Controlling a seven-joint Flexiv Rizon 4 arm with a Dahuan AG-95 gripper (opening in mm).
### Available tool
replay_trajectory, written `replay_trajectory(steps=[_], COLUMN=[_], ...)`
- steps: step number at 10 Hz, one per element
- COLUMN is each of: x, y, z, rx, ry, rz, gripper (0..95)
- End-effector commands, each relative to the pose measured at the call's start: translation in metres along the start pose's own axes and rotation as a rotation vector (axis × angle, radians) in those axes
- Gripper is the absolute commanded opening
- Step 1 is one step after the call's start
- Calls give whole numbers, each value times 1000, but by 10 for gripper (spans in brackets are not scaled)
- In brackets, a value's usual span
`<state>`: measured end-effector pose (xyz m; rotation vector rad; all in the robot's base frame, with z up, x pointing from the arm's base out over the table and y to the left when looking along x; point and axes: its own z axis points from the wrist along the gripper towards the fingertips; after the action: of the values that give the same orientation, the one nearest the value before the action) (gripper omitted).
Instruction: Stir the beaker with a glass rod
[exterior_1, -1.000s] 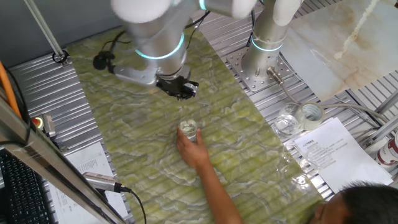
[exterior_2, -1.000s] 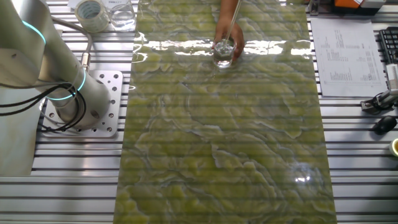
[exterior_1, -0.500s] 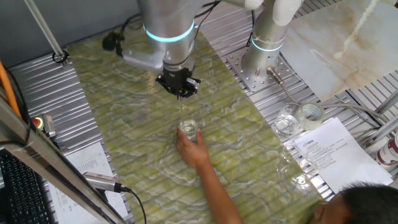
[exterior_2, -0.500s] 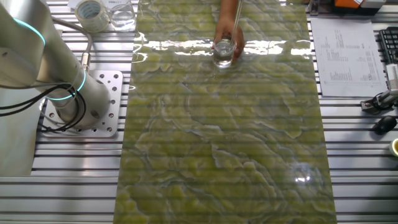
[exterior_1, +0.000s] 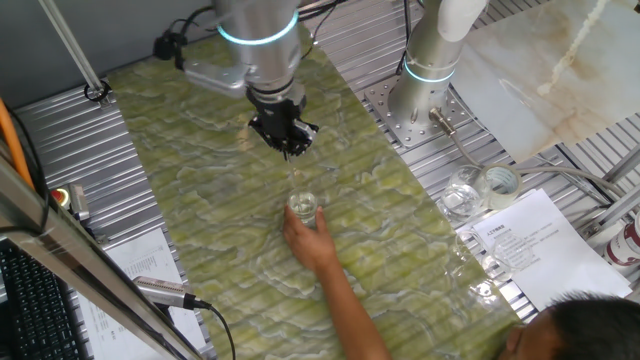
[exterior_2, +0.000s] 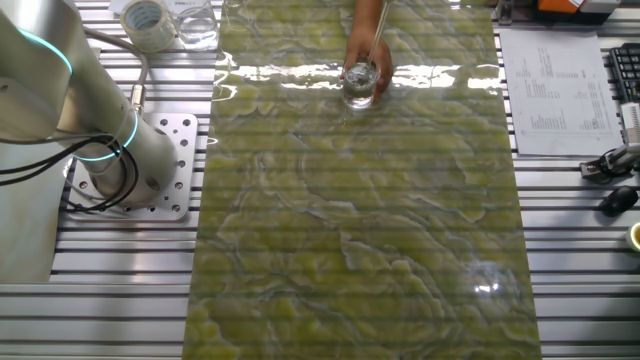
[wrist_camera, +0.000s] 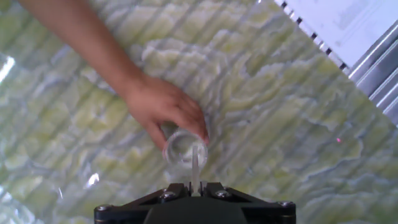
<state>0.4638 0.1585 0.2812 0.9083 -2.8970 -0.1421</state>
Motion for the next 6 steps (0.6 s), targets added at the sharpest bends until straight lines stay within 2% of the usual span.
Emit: replay_trajectory(steps=[1, 5, 6], x=[1, 2, 2], y=[-1, -6, -5], z=[1, -1, -1], rx=[76, 74, 66], ry=[61, 52, 35], rz=[-43, -42, -42], gripper=[0, 0, 0])
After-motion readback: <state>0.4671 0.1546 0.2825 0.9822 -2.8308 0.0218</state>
